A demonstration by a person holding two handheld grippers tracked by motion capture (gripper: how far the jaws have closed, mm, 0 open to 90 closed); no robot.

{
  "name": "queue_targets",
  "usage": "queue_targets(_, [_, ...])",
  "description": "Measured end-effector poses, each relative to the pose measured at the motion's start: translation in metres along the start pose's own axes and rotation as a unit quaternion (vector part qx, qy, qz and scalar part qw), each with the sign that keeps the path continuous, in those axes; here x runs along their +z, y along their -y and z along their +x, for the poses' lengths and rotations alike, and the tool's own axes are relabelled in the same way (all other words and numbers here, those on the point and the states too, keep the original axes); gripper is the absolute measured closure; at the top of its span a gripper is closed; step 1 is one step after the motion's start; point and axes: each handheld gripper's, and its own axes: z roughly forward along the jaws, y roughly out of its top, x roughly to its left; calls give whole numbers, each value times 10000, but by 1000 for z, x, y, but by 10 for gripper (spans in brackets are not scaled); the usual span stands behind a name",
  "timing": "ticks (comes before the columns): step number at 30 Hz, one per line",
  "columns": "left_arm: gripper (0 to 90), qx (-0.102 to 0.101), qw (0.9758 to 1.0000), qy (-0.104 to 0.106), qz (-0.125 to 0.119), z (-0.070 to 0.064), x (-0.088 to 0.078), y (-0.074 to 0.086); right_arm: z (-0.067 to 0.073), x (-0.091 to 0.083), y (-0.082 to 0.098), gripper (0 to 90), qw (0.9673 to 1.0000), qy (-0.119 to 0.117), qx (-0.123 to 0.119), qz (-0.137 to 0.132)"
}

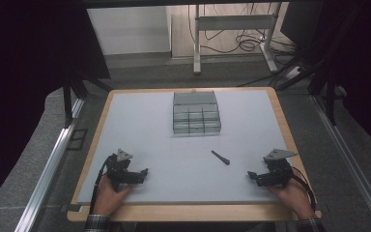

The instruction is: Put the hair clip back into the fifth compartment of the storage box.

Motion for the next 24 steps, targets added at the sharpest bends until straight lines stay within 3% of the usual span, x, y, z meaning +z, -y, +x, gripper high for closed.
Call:
queue_targets(12, [0, -4, 10000, 0, -3, 0, 0, 0, 2, 1, 1, 75, 9999, 54, 95, -73])
queue_targets(24, [0, -2, 10000, 1, -2, 0, 0, 0, 3, 2, -3, 74, 9999, 87, 95, 79])
